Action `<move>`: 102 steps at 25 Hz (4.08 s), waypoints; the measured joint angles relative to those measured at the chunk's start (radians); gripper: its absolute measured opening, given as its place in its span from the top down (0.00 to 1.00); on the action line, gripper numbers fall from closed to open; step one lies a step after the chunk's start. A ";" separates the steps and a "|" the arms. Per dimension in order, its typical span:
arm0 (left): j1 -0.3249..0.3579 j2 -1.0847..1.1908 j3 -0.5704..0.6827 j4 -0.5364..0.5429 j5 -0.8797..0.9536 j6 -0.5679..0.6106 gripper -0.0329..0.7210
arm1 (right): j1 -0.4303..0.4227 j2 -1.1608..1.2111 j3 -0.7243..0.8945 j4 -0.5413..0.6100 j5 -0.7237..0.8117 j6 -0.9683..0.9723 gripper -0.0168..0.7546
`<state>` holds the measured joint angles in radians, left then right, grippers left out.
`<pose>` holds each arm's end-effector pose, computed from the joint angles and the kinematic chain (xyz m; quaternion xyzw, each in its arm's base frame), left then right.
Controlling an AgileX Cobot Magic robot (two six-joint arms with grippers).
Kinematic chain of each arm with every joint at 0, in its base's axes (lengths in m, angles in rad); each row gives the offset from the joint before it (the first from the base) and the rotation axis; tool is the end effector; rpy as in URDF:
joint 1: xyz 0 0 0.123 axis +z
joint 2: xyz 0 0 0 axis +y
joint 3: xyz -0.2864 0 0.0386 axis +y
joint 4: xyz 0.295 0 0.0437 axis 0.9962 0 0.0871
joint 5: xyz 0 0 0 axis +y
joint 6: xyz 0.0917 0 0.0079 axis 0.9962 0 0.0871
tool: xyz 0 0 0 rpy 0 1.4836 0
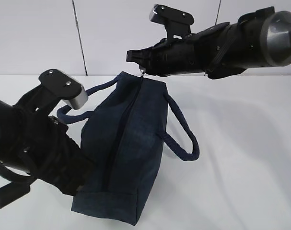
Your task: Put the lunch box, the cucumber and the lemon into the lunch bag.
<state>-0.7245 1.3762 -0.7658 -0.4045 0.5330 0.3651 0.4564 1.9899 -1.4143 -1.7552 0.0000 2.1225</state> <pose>0.2097 -0.2102 0.2013 0.3701 0.8835 -0.1850 0.2198 0.4528 0.2222 0.2018 -0.0382 0.8562 0.2062 0.4721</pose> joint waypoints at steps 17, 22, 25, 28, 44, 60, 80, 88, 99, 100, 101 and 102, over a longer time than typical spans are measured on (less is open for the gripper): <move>0.000 0.000 0.011 -0.005 -0.002 0.006 0.95 | -0.028 0.072 -0.017 -0.035 -0.058 0.080 1.00; 0.000 0.000 0.011 -0.007 -0.002 0.006 0.95 | -0.030 0.072 -0.017 -0.056 -0.068 0.080 0.99; 0.000 0.000 0.011 -0.008 0.006 0.006 0.95 | -0.030 0.072 -0.017 -0.067 -0.074 0.080 0.93; 0.000 0.000 0.011 -0.012 0.019 0.006 0.95 | -0.032 0.072 -0.017 -0.069 -0.076 0.080 0.78; -0.002 -0.039 0.013 -0.051 0.077 0.006 0.53 | -0.032 -0.079 -0.017 -0.075 -0.158 0.041 0.51; -0.002 -0.227 0.015 -0.052 0.226 -0.108 0.49 | -0.079 -0.214 -0.016 -0.080 -0.505 -0.230 0.51; -0.002 -0.255 -0.063 0.001 0.337 -0.231 0.56 | -0.202 -0.338 -0.016 -0.080 -0.979 -0.303 0.51; 0.121 -0.150 -0.359 0.234 0.592 -0.499 0.56 | -0.206 -0.338 -0.016 -0.080 -1.035 -0.303 0.51; 0.186 0.192 -0.680 0.230 0.698 -0.409 0.56 | -0.384 -0.338 -0.016 -0.080 -1.177 -0.303 0.51; 0.186 0.227 -0.711 0.226 0.698 -0.401 0.56 | -0.398 -0.338 -0.016 -0.080 -1.190 -0.303 0.51; 0.186 0.261 -0.740 0.223 0.698 -0.393 0.56 | -0.415 -0.338 -0.016 -0.080 -1.198 -0.303 0.51; 0.186 0.289 -0.761 0.219 0.698 -0.383 0.56 | -0.429 -0.338 -0.016 -0.080 -1.202 -0.303 0.51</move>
<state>-0.5388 1.6654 -1.5267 -0.1856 1.2311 -0.0177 0.0274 1.6519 -1.4298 -1.8353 -1.2018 1.8200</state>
